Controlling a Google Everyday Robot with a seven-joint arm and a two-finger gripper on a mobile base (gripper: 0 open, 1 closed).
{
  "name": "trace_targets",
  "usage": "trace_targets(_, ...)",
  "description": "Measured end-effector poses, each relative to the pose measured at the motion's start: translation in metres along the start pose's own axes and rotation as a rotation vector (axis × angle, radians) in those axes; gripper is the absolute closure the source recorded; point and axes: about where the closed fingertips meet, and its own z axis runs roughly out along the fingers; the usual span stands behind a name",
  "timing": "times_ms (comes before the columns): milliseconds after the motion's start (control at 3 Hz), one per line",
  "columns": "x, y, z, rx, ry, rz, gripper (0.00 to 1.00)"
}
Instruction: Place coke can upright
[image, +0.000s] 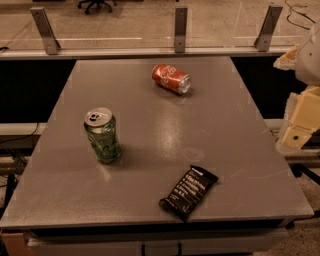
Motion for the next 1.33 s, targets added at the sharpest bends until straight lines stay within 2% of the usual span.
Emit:
trace_targets(333, 0.0, 0.0, 0.0, 0.0, 0.0, 0.0, 0.0)
trace_targets(667, -0.012, -0.007, 0.004, -0.004, -0.032, -0.017, 0.0)
trace_targets(1000, -0.056, -0.032, 0.026, -0.003, -0.089, -0.069, 0.0)
trace_targets(1333, -0.106, -0.068, 0.057, 0.001, -0.14, -0.088, 0.0)
